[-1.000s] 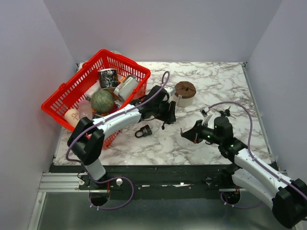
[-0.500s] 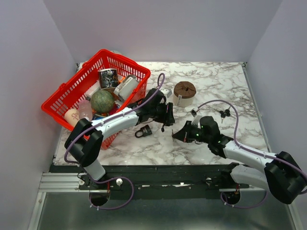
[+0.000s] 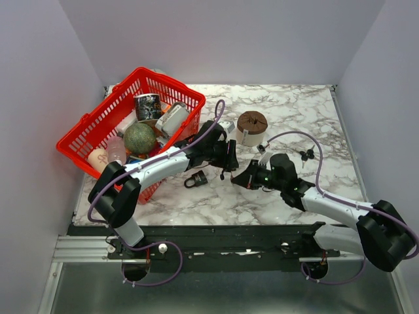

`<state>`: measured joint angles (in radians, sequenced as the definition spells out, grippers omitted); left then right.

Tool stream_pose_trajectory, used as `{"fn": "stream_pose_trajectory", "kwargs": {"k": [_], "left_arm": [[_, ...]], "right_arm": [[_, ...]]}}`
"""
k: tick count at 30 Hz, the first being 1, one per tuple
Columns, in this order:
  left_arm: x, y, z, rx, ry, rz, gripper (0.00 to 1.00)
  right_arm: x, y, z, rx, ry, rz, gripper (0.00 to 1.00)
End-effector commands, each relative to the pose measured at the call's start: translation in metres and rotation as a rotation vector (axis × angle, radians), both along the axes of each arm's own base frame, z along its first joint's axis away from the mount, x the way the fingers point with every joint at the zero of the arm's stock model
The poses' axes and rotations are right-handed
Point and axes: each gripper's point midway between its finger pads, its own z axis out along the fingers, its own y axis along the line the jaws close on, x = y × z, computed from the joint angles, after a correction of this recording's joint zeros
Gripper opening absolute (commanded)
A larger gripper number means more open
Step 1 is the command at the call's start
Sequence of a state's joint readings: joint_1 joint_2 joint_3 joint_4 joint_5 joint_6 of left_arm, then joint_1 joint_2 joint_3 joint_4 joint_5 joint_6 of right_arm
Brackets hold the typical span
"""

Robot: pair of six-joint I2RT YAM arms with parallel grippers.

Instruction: Unlock with the key

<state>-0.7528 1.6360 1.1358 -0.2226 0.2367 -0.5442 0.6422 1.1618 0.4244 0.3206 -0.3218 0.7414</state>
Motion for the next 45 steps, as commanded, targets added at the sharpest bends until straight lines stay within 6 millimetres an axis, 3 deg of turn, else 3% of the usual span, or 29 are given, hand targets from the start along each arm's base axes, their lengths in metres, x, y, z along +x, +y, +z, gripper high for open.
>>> {"fn": "stream_pose_trajectory", "kwargs": {"k": [1,8,27,45], "left_arm": [[0.003,-0.009,0.023,-0.07,-0.05,-0.015,0.0],[0.002,-0.01,0.021,-0.064,-0.047,-0.02,0.0],[0.002,-0.009,0.022,-0.055,-0.059,-0.022,0.0],[0.006,-0.007,0.021,-0.031,-0.072,-0.016,0.0]], "right_arm": [[0.009,0.008,0.014,0.022,-0.037,-0.001,0.01],[0.013,0.009,0.018,0.016,-0.047,-0.005,0.01],[0.015,0.005,0.001,-0.026,0.013,-0.044,0.01],[0.005,-0.001,-0.002,-0.037,0.022,-0.035,0.01]]}}
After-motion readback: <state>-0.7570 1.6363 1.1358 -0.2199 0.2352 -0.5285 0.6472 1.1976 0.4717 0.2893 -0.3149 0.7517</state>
